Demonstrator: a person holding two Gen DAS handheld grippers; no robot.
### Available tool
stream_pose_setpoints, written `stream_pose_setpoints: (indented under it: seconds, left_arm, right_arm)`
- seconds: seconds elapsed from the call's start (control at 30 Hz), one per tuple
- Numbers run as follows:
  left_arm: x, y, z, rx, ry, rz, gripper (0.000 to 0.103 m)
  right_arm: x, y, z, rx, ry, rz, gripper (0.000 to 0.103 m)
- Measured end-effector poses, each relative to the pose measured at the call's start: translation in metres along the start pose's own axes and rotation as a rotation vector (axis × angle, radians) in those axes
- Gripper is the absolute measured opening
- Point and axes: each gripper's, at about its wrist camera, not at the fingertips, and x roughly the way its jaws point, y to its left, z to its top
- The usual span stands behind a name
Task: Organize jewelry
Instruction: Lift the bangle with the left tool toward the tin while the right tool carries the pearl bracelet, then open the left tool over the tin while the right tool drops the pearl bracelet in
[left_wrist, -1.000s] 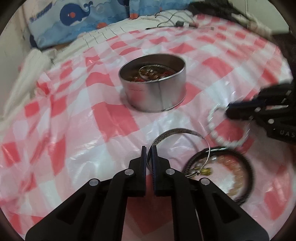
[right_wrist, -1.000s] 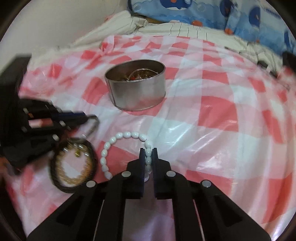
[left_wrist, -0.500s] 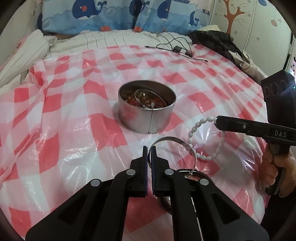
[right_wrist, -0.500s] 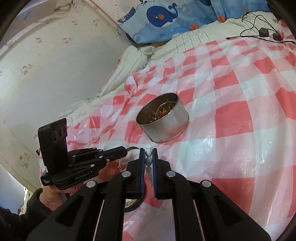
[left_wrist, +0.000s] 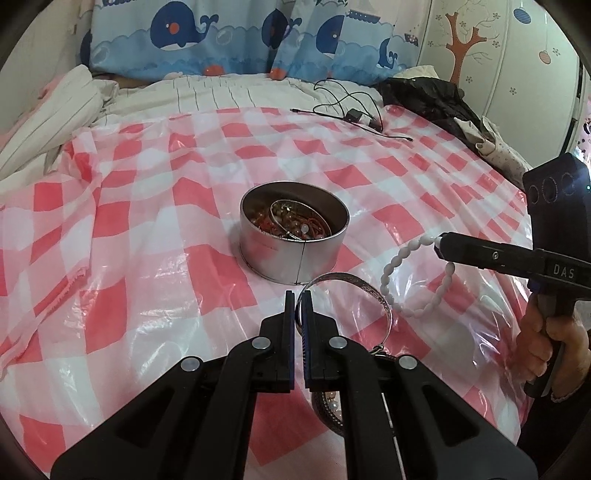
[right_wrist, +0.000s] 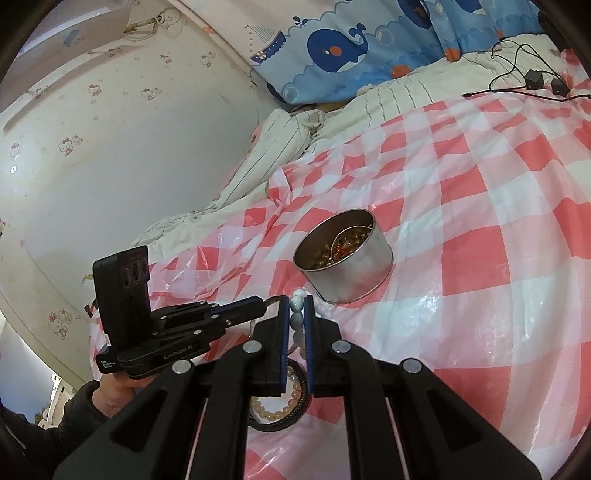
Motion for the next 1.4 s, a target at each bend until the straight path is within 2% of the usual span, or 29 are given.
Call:
stream_pose_setpoints:
  seconds: [0.23,0.53,0.87,1.1,1.17,1.27,1.3,1.33,1.37,1.4]
  left_arm:
    - [-0.012,-0.004,0.009,0.031,-0.039,0.018,0.003]
    - [-0.017,0.004,0.033,0.009,-0.074,0.017,0.003]
    - [0.022,0.008,0.069,0.015,-0.059,0.016,0.003]
    - [0.059,0.018,0.08,0.01,0.001,0.047,0.004]
    - [0.059,0.021,0.077,0.014,0.003,0.054,0.007]
    - [0.054,0.028,0.075,-0.003,-0.001,0.064,0.015]
    - [0.051,0.03,0.075,-0.012,-0.006,0.065,0.019]
    - [0.047,0.032,0.075,-0.022,-0.012,0.064,0.023]
    - [0.044,0.033,0.074,-0.025,-0.015,0.065,0.024]
    - [0.04,0.032,0.072,-0.022,-0.018,0.066,0.027]
  right_arm:
    - [-0.001,0.004,0.011,0.003,-0.017,0.034,0.008]
    - [0.001,0.009,0.043,-0.007,-0.053,0.081,0.008]
    - [0.017,0.004,0.074,-0.019,-0.048,0.086,0.008]
    - [0.047,-0.006,0.089,-0.019,-0.004,0.086,0.008]
    - [0.053,-0.007,0.09,-0.016,0.007,0.095,0.008]
    - [0.063,-0.01,0.093,0.016,0.02,0.16,0.008]
    - [0.069,-0.011,0.093,0.008,0.048,0.125,0.008]
    - [0.076,-0.011,0.093,-0.015,0.077,0.052,0.009]
    - [0.081,-0.013,0.09,-0.047,0.094,-0.059,0.009]
    - [0.081,-0.014,0.089,-0.058,0.096,-0.107,0.01]
